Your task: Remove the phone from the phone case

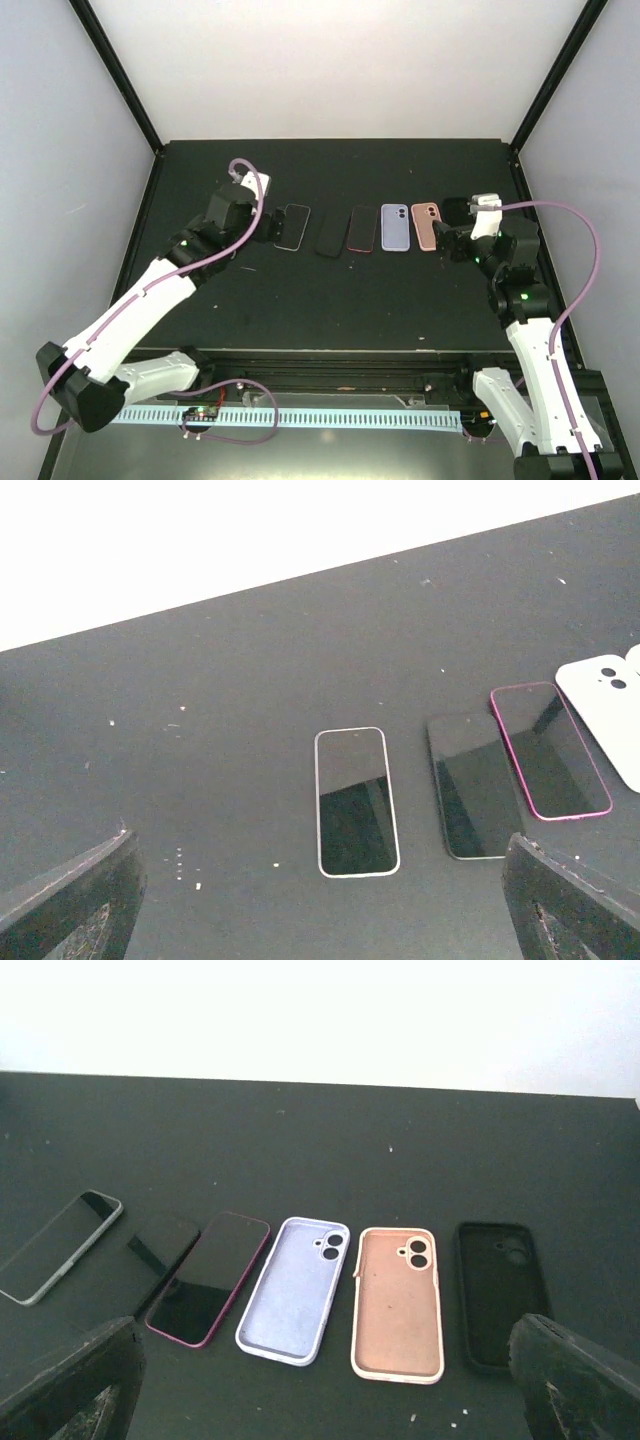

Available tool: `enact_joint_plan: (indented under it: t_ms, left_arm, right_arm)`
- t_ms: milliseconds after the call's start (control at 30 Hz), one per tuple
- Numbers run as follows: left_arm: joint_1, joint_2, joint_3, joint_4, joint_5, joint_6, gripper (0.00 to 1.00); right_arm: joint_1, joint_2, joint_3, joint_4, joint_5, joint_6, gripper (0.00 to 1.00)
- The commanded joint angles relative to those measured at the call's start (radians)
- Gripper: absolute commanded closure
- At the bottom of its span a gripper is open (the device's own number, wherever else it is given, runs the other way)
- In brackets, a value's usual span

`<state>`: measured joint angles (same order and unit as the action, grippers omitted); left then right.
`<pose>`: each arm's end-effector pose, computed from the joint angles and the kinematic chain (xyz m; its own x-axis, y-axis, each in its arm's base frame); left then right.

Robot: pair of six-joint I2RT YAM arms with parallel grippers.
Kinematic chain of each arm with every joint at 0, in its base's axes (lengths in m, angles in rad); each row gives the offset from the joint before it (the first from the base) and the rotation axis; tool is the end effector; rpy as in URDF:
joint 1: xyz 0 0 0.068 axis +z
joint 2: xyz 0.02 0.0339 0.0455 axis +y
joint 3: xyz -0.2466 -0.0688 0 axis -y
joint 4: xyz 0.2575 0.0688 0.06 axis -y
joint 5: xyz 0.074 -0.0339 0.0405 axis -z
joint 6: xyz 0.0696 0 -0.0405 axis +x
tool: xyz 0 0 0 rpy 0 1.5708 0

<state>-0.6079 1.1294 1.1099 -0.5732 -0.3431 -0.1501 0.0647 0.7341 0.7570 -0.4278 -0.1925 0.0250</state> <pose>0.2506 -0.1459 0.3135 -0.4996 0.1760 -0.8482 0.2368 0.9696 0.0618 0.2225 0.0278 0.2885 -0.3990 -0.0013 -0.9170 -0.2290 0.9684 0.0983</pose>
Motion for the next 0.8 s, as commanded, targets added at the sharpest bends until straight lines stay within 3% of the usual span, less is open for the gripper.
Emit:
enact_joint_plan:
  t_ms: [0,267,367,433,567,767]
  left_arm:
    - [0.041,-0.061,-0.031,0.025,0.017,0.036,0.01]
    - [0.048,-0.227,-0.181,0.17,-0.049,0.036,0.01]
    - [0.049,-0.271,-0.252,0.237,-0.075,0.058,0.01]
    - [0.05,-0.286,-0.29,0.278,-0.076,0.083,0.01]
    - [0.05,-0.274,-0.277,0.254,-0.117,0.095,0.01]
    - [0.05,-0.267,-0.272,0.237,-0.125,0.105,0.01]
  right_arm:
    - [-0.004,0.009,0.013,0.067,0.003,0.106,0.0]
    - [-0.005,0.044,0.143,0.108,-0.029,0.173,0.0]
    - [-0.006,0.044,0.083,0.183,-0.05,0.191,0.0]
    - [-0.005,0.039,0.005,0.249,-0.057,0.118,0.0]
    - [-0.008,0.043,-0.006,0.233,0.098,0.1,0.0]
    - [-0.008,0.042,0.036,0.19,0.031,0.142,0.0]
